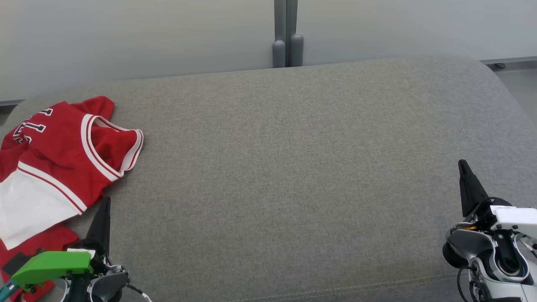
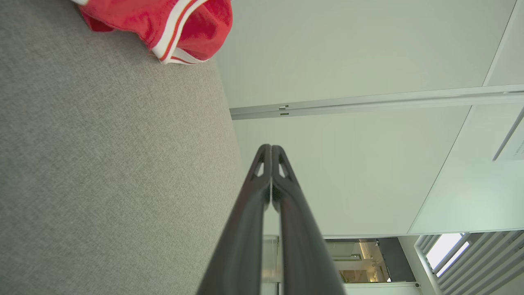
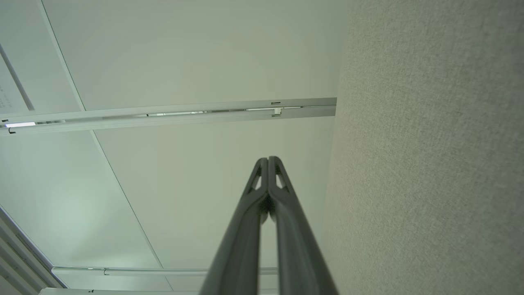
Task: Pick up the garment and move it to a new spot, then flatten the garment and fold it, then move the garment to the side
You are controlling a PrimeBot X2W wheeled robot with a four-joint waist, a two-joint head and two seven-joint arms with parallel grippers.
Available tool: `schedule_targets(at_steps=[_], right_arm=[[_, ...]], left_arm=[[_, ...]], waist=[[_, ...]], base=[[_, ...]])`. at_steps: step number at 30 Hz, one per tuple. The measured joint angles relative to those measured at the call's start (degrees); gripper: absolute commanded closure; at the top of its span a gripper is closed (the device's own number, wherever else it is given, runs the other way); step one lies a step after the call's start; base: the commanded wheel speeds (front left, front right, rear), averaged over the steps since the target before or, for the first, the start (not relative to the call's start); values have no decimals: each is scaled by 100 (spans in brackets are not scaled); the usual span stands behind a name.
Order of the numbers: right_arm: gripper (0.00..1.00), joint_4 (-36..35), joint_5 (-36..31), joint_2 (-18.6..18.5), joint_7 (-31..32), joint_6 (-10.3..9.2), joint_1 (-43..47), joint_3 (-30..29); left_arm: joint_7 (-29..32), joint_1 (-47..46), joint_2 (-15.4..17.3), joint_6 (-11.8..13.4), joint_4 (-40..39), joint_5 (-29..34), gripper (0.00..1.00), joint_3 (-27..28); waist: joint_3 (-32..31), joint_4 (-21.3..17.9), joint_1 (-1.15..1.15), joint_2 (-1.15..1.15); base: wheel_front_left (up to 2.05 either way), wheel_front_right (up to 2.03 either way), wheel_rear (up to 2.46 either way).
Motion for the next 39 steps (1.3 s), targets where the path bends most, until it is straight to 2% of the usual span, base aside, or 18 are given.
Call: schedule_targets(at_steps=[7,8,9,10,11,19,28,33,39], right_arm=[[100,0,0,0,0,0,0,-1],[0,0,0,0,0,0,0,-1],[0,30,1,7,0,-8,2,2],[100,89,1,26,0,-25,21,4],[0,144,1,56,0,-31,70,8],[0,183,-192,69,-125,-32,212,53],[0,105,-882,-252,-308,-46,213,285],[0,-63,-1577,-333,-411,-225,210,423],[0,-147,-2277,-333,-515,-342,210,626]], left_arm=[[0,0,0,0,0,0,100,0],[0,0,0,0,0,0,0,0],[0,4,-3,1,32,0,0,-4],[0,27,-15,4,88,0,100,-12],[0,66,-37,5,151,0,0,-20],[-46,160,-90,7,201,7,0,-93],[-311,160,-37,7,182,472,0,-290],[-438,159,76,7,187,903,0,-423],[-539,158,119,26,198,1414,0,-517]], waist=[[0,0,0,0],[0,0,0,0],[0,0,0,0],[0,0,0,0],[0,0,0,0],[5,-1,0,0],[12,5,0,0],[17,10,0,0],[20,13,0,0]], base=[[0,0,0],[0,0,0],[0,0,0],[0,0,0],[0,0,0],[0,0,0],[0,0,0],[0,0,0],[0,0,0]])
